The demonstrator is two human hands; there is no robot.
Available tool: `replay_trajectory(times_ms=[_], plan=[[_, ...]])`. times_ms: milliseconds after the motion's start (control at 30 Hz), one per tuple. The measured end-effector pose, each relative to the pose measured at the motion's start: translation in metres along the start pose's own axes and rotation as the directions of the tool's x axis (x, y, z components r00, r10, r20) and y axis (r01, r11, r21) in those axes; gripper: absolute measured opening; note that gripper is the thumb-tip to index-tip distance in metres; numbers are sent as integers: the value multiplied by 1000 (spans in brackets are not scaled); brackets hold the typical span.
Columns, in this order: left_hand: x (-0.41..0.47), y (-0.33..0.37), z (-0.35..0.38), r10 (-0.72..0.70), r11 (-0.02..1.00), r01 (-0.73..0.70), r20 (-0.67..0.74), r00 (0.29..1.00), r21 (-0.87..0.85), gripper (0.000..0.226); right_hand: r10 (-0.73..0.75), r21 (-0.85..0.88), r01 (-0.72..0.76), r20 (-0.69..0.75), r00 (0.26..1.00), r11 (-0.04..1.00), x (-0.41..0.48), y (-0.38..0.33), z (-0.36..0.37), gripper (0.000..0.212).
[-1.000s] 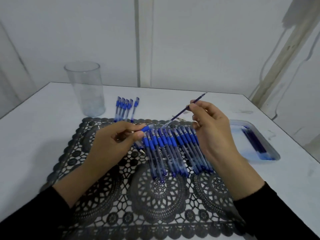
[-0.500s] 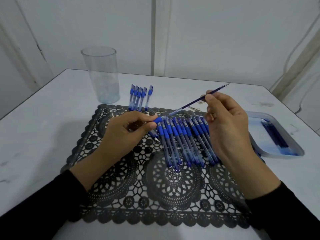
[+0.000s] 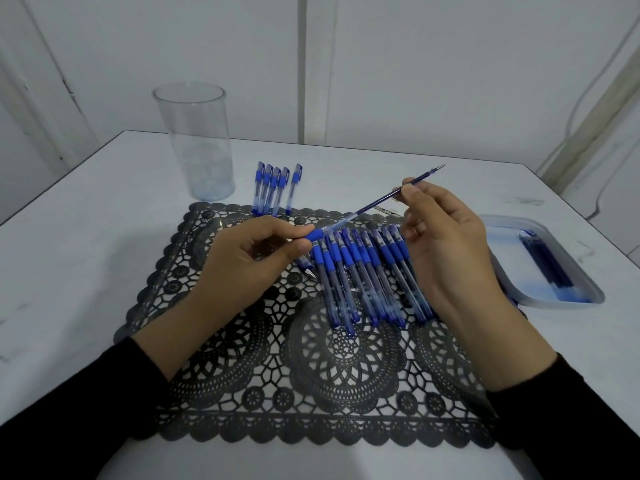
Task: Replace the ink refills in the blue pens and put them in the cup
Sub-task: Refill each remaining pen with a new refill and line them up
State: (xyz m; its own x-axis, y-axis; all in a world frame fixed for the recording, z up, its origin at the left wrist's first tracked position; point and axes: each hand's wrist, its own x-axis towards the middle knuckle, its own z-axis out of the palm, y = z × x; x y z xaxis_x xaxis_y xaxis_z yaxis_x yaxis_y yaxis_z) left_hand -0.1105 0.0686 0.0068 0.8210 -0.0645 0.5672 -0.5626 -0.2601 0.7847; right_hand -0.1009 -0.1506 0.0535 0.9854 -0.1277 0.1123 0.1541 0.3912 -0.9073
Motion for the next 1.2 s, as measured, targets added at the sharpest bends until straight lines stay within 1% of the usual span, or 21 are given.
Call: replay_trajectory(times_ms=[167,300,400,533,600,733,933,1100,1200], plan=[[0,2,1,-24,1000,24,-8,1000,-16,20,48,39,-48,-12,999,998,0,1,-1,6],[0,2,1,-24,1000,24,-9,1000,-7,20,47,40,-46,-15,999,998,1,2,-1,6],[0,0,0,-5,999,5,-11,1000,45,21,1,21,-1,-4,1000,1000,0,1,-1,5],[-1,-3,-2,61,981,-54,-30,998,186,22,-119,-45,122,70,990,991,-5,1,1,6],[-1,-4,-3,47,981,-36,-56,997,188,23,-137,-69,144,98,986,987,-7,2,1,11],[0,-6,-6,25,986,-13,-70,997,164,23,-112,-52,119,128,985,991,-7,3,-1,8],[-2,2,4,91,989,-88,-14,996,119,21,-42,-193,104,301,953,976,-14,15,5,10],[-1,-2,-2,54,990,-49,-37,998,131,21,-7,-189,70,318,948,980,-15,17,5,13],[-1,-2,-2,48,991,-44,-30,998,123,19,-14,-214,85,313,950,973,-14,17,4,16]])
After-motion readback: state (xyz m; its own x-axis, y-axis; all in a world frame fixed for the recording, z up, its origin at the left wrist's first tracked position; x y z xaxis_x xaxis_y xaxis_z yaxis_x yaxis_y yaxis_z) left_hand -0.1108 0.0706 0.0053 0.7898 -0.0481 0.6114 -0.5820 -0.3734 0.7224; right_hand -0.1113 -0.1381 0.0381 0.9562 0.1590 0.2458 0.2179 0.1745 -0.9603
